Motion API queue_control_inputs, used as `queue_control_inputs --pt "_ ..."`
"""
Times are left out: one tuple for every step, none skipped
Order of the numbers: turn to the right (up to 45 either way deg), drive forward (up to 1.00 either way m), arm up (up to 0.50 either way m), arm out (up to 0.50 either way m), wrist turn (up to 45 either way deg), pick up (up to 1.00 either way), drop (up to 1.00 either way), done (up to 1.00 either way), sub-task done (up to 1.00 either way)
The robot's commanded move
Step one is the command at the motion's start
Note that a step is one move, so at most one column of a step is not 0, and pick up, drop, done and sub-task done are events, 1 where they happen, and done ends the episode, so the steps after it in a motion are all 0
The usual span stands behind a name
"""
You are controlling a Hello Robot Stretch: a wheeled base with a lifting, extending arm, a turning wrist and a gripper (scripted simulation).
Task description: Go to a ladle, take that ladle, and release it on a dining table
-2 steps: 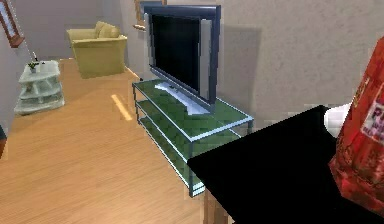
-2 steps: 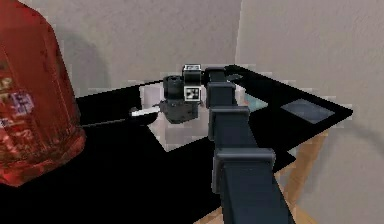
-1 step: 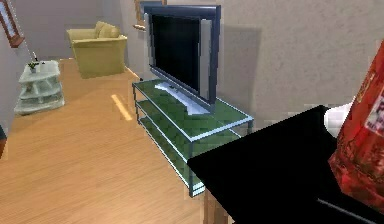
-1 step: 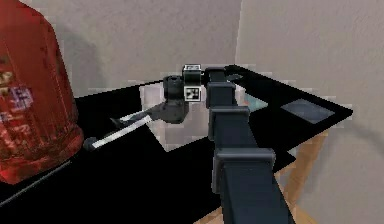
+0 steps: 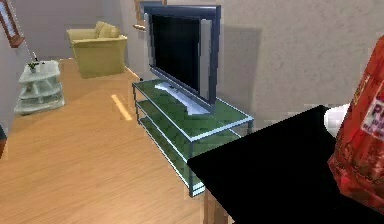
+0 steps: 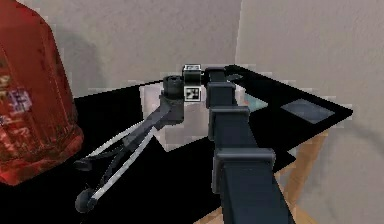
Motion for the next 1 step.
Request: queue_control_inputs --pt "0.0 0.0 0.0 0.0 -9.0 0.0 0.0 0.0 0.0"
